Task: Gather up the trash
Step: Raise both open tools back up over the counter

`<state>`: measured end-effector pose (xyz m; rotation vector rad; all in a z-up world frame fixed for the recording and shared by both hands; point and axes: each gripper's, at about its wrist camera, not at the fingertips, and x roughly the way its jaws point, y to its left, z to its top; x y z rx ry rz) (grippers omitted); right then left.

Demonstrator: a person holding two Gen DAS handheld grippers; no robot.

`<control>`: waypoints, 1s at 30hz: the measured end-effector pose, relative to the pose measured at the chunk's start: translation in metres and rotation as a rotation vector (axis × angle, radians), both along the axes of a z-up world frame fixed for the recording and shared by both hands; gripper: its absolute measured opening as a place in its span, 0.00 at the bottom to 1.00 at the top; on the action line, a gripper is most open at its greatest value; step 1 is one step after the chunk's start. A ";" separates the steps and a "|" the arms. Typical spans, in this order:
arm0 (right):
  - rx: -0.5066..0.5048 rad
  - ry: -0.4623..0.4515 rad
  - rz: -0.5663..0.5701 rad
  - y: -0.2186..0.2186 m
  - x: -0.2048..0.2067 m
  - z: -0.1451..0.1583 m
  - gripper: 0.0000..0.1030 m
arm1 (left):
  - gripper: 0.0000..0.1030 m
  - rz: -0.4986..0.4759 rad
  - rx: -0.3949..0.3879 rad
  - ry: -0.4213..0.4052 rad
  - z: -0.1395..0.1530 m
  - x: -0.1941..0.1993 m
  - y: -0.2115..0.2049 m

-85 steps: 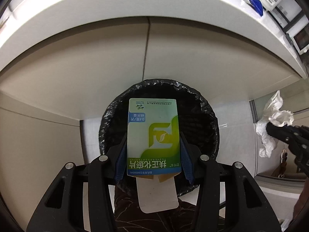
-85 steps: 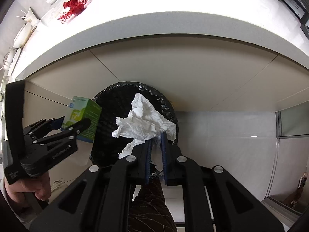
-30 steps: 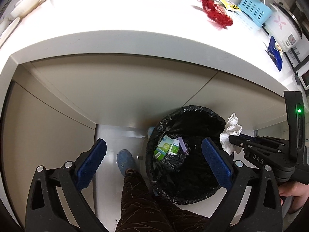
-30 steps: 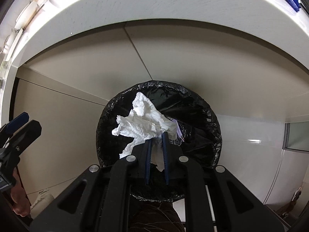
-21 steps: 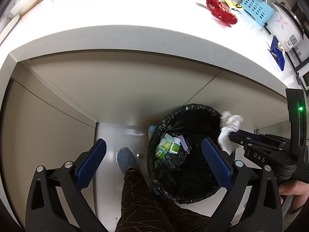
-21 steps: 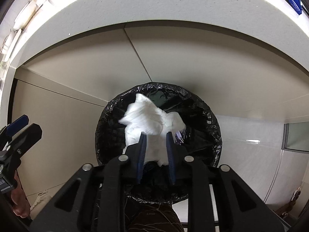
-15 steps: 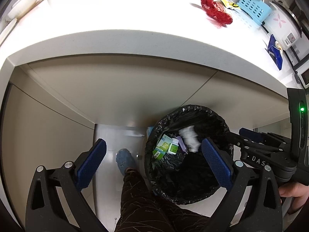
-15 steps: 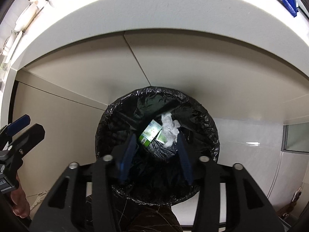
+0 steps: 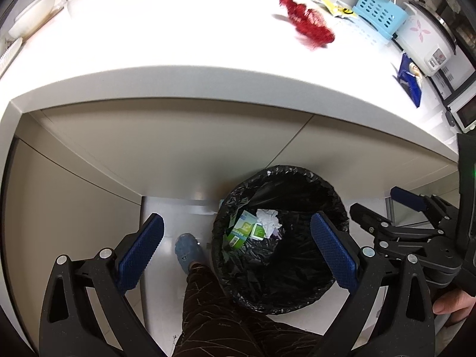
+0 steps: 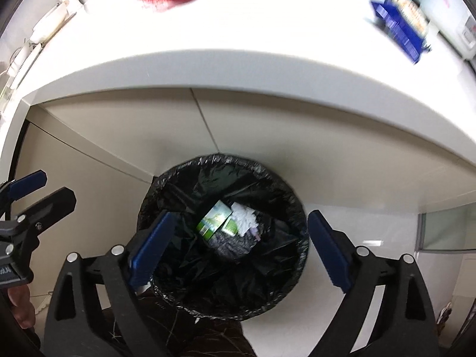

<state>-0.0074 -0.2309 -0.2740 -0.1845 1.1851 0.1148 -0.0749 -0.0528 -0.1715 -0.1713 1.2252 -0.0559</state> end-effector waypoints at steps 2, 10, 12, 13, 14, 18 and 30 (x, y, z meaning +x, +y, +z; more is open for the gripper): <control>0.000 -0.023 0.006 0.000 -0.003 0.012 0.87 | 0.94 -0.006 0.000 -0.002 0.006 0.000 -0.002; 0.015 -0.111 -0.012 -0.007 -0.012 0.060 0.90 | 0.94 -0.010 -0.018 -0.043 0.044 0.001 -0.010; 0.025 -0.126 -0.019 -0.009 -0.013 0.072 0.90 | 0.94 -0.016 -0.019 -0.059 0.055 0.002 -0.012; 0.028 -0.137 -0.023 -0.011 -0.013 0.076 0.90 | 0.94 -0.019 -0.018 -0.067 0.061 0.004 -0.013; 0.033 -0.149 -0.025 -0.012 -0.013 0.082 0.90 | 0.94 -0.022 -0.011 -0.073 0.065 0.005 -0.014; 0.040 -0.173 -0.046 -0.018 -0.009 0.102 0.90 | 0.94 -0.031 -0.002 -0.099 0.083 0.012 -0.019; 0.066 -0.180 -0.205 -0.069 0.048 0.154 0.90 | 0.94 -0.033 0.004 -0.110 0.112 0.077 -0.015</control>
